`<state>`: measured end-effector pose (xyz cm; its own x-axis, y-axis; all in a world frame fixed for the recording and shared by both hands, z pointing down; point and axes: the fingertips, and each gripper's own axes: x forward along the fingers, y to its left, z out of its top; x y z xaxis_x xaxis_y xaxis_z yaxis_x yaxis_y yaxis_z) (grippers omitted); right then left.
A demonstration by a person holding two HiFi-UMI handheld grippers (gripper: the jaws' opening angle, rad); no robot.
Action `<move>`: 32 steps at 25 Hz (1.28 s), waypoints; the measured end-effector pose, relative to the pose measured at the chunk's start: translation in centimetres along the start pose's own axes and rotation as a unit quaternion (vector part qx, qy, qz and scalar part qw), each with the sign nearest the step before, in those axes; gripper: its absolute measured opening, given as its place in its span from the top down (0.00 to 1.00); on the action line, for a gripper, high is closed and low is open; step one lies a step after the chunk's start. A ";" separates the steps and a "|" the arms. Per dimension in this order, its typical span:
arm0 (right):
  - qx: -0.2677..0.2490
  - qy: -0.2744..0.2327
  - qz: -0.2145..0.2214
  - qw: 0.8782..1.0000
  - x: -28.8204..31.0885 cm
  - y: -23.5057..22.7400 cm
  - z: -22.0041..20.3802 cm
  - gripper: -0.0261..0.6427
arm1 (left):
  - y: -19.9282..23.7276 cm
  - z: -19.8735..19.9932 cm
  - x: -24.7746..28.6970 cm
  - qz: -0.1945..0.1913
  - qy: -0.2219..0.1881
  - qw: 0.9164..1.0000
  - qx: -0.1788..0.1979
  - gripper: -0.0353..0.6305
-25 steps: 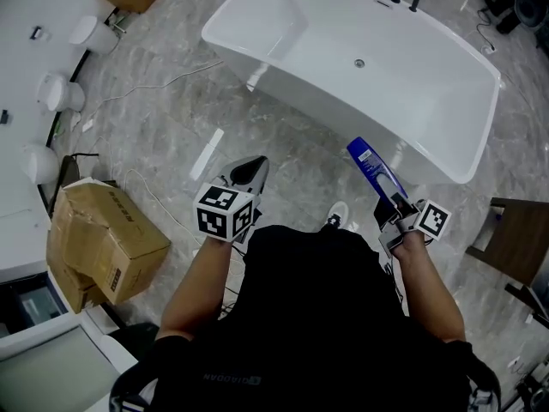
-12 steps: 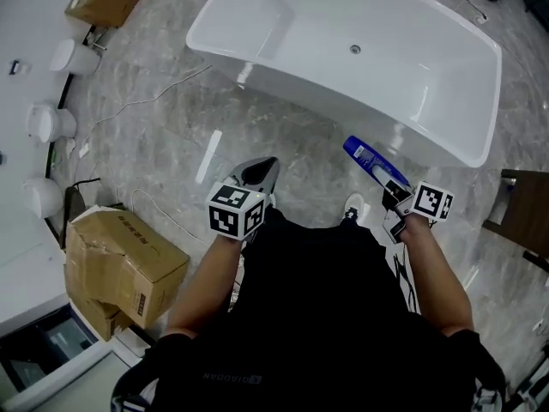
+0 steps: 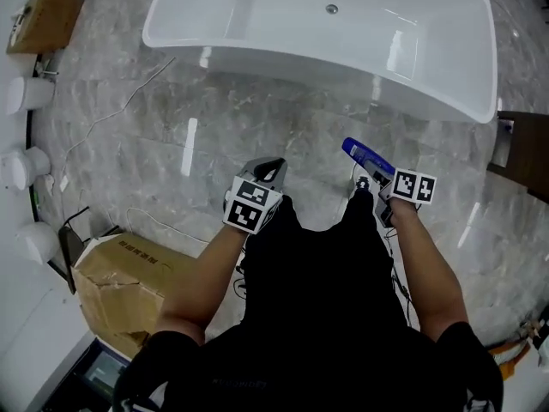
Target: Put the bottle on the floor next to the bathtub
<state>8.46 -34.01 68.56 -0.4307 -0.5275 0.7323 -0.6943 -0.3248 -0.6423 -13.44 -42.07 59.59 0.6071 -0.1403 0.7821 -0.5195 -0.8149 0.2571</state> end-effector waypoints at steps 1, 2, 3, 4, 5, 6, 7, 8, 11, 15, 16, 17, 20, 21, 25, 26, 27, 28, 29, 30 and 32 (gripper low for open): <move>-0.013 0.013 -0.010 1.000 1.3 -0.9 -0.6 0.71 | 0.4 -1.0 1.4 -0.002 0.007 1.000 -0.001 0.92; -0.027 0.028 -0.023 0.999 2.6 -2.0 -1.2 0.71 | 0.8 -1.9 2.8 0.000 0.014 1.000 -0.003 0.92; -0.041 0.044 -0.037 0.997 4.1 -3.4 -1.8 0.71 | 1.5 -2.8 4.3 0.006 0.019 1.000 -0.007 0.92; -0.053 0.062 -0.052 0.995 5.6 -4.8 -2.3 0.71 | 2.2 -3.7 5.7 0.013 0.023 1.000 -0.016 0.92; -0.061 0.081 -0.066 0.993 7.3 -6.2 -2.8 0.71 | 2.9 -4.5 7.0 0.020 0.026 0.999 -0.027 0.92; -0.067 0.098 -0.079 0.990 8.9 -7.6 -3.4 0.71 | 3.4 -5.3 8.2 0.023 0.029 0.999 -0.038 0.92; -0.074 0.115 -0.090 0.987 10.5 -8.8 -4.0 0.71 | 3.8 -6.1 9.4 0.024 0.031 0.998 -0.048 0.92; -0.082 0.129 -0.098 0.983 12.1 -10.0 -4.3 0.71 | 4.0 -6.8 10.6 0.024 0.034 0.998 -0.054 0.92; -0.116 0.164 -0.113 0.973 17.2 -12.7 -4.3 0.71 | 4.6 -9.4 14.2 0.027 0.052 0.996 -0.061 0.92; -0.205 0.211 -0.120 0.948 24.4 -14.8 -3.9 0.71 | 4.6 -13.7 17.8 0.029 0.081 0.992 -0.093 0.92; -0.238 0.224 -0.122 0.937 26.3 -15.3 -3.9 0.71 | 4.5 -14.7 18.5 0.028 0.085 0.991 -0.102 0.92; -0.274 0.237 -0.125 0.924 28.1 -15.8 -3.8 0.71 | 4.4 -15.7 19.1 0.027 0.089 0.989 -0.111 0.92; -0.388 0.263 -0.132 0.873 33.4 -17.2 -3.5 0.71 | 4.7 -18.0 21.3 0.037 0.096 0.986 -0.129 0.92; -0.421 0.269 -0.134 0.856 35.0 -17.6 -3.4 0.71 | 5.2 -18.7 22.2 0.044 0.097 0.985 -0.135 0.92; -0.529 0.300 -0.146 0.780 40.6 -20.5 -3.8 0.71 | 6.6 -20.5 26.0 0.055 0.083 0.979 -0.177 0.92; -0.553 0.305 -0.150 0.760 41.8 -21.3 -3.9 0.71 | 6.8 -20.9 26.8 0.054 0.082 0.979 -0.180 0.92; -0.576 0.307 -0.155 0.741 43.0 -22.1 -4.0 0.71 | 7.0 -21.3 27.5 0.053 0.083 0.979 -0.178 0.92; -0.599 0.308 -0.161 0.721 44.2 -23.0 -3.9 0.71 | 7.2 -21.7 28.1 0.053 0.086 0.980 -0.172 0.92; -0.621 0.308 -0.168 0.701 45.4 -23.8 -3.6 0.71 | 7.3 -22.2 28.7 0.052 0.090 0.981 -0.166 0.92; -0.641 0.306 -0.176 0.682 46.5 -24.5 -3.2 0.71 | 7.4 -22.6 29.2 0.051 0.094 0.981 -0.162 0.92; -0.669 0.301 -0.186 0.654 48.3 -25.5 -2.5 0.71 | 7.3 -23.7 29.9 0.047 0.100 0.981 -0.157 0.92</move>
<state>3.91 -49.23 120.93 0.0424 -0.0717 0.9965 -0.5248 0.8472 0.0832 -13.34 -38.82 98.32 0.4334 -0.0685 0.8986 -0.7469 -0.5853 0.3156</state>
